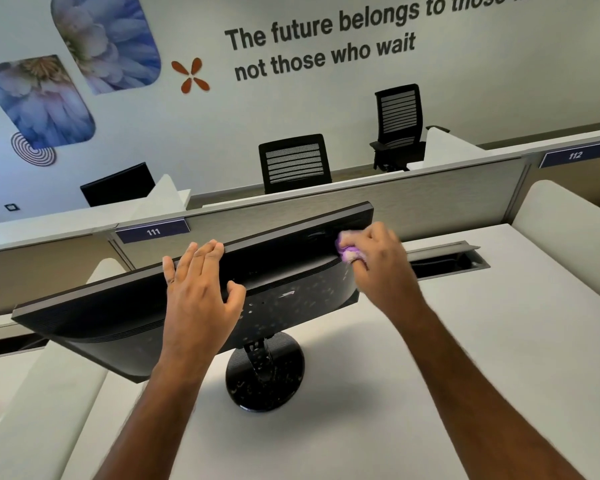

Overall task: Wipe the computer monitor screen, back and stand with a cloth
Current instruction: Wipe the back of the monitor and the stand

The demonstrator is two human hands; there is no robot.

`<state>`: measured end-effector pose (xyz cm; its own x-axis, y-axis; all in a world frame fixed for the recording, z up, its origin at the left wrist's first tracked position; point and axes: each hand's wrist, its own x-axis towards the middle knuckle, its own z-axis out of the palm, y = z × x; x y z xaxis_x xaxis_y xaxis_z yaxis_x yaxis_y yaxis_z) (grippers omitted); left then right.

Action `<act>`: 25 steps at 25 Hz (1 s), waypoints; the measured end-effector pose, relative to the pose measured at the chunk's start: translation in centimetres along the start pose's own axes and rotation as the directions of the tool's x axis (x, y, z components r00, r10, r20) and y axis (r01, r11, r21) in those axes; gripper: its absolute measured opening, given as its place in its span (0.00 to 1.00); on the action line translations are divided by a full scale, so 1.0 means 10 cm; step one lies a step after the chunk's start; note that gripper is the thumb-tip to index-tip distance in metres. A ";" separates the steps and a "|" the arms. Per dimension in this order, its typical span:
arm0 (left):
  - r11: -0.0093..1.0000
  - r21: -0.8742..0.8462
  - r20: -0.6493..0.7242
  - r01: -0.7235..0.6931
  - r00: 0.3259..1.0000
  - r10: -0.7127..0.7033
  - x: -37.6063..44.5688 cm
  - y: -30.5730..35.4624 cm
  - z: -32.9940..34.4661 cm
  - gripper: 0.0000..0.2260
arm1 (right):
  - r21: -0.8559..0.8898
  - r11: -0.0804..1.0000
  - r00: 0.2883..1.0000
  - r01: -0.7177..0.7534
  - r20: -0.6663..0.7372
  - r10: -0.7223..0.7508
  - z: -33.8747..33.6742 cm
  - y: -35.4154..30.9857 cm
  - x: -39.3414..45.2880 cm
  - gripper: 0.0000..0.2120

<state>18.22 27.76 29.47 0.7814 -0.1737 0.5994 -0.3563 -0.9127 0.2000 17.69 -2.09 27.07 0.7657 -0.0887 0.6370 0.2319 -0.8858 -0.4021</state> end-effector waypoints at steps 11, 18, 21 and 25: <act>1.000 -0.006 0.008 -0.003 1.000 0.003 -0.04 -0.01 -0.03 0.27 | -0.074 0.956 0.952 -0.283 -0.144 0.271 -0.23 0.33 0.08 0.15; 1.000 -0.006 0.001 0.003 1.000 -0.003 -0.05 -0.03 -0.01 0.27 | 0.255 0.955 0.987 -0.151 -0.018 0.161 0.08 0.03 -0.08 0.18; 1.000 -0.011 0.000 -0.001 1.000 0.001 -0.04 -0.05 0.01 0.27 | 0.079 0.997 0.997 -0.002 -0.071 0.008 0.16 -0.15 -0.06 0.16; 1.000 -0.020 -0.017 0.014 1.000 -0.014 -0.04 -0.01 0.04 0.26 | 0.009 1.000 1.000 -0.006 0.011 0.006 0.28 -0.59 -0.04 0.19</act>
<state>18.14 27.79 28.88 0.7773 -0.1544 0.6099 -0.3556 -0.9075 0.2235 17.72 4.42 27.33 0.7738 -0.0885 0.6273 0.2329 -0.8811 -0.4115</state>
